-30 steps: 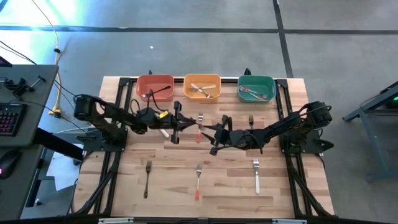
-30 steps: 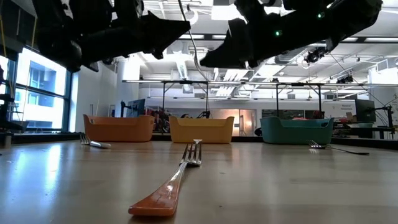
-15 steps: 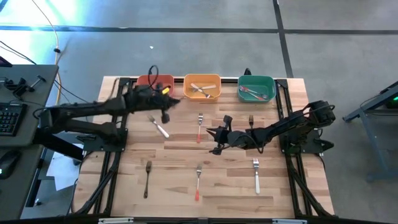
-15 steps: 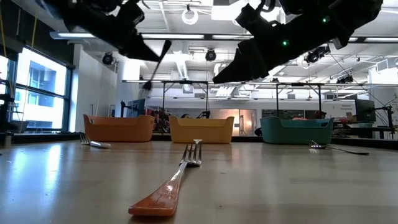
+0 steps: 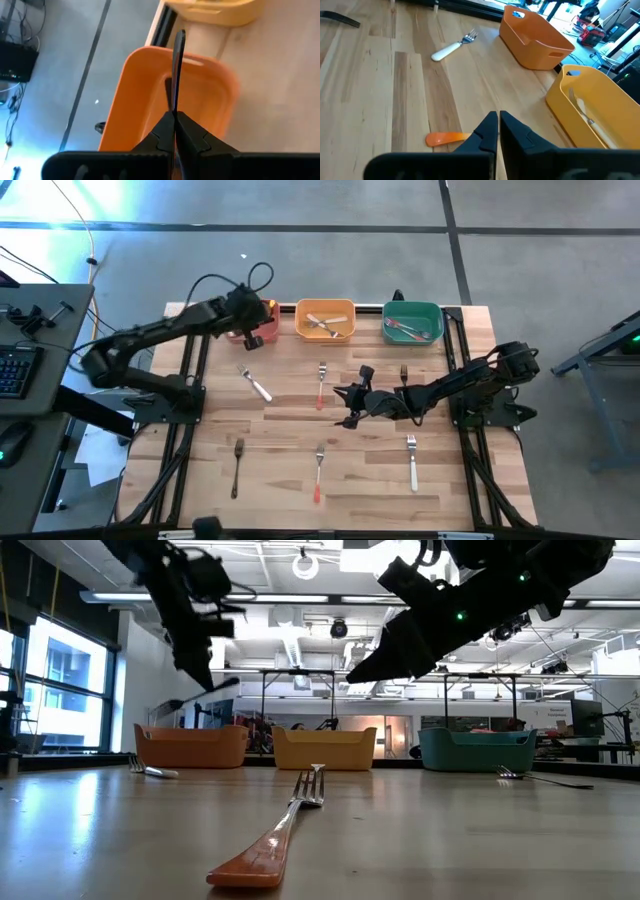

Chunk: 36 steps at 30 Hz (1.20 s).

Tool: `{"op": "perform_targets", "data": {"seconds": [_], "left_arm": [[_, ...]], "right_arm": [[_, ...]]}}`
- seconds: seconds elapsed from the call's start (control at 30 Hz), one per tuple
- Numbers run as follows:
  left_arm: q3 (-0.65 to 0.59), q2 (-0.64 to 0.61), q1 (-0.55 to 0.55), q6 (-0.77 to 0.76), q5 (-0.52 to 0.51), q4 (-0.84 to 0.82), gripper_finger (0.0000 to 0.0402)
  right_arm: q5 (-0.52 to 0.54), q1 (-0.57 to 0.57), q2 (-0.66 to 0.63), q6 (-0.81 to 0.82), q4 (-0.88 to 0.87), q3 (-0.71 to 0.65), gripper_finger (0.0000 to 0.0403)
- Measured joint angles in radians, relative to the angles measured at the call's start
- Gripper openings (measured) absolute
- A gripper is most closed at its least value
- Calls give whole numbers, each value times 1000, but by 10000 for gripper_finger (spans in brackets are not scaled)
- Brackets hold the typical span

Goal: Sort silverware by color (type)
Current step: Put the top left black fork into the orange bin, then put the bottom orange fork into the green bin

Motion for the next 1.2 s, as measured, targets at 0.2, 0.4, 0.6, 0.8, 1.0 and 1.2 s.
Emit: {"op": "perform_targets", "data": {"seconds": [0.2,0.4,0.6,0.8,1.0,1.2], "left_arm": [[0,160,78,69,-30,129,1],[0,271,125,81,-82,131,0],[0,287,136,69,-101,131,6],[0,287,135,62,-108,131,24],[0,252,135,58,-180,123,12],[-49,133,116,-75,-87,194,2]], "right_arm": [[-3,0,0,0,-1,0,0],[-3,0,0,0,-5,0,0],[-3,0,0,0,-6,0,0],[-3,0,0,0,-8,0,0],[-3,0,0,4,-28,0,0],[-3,5,0,29,-80,2,0]]}}
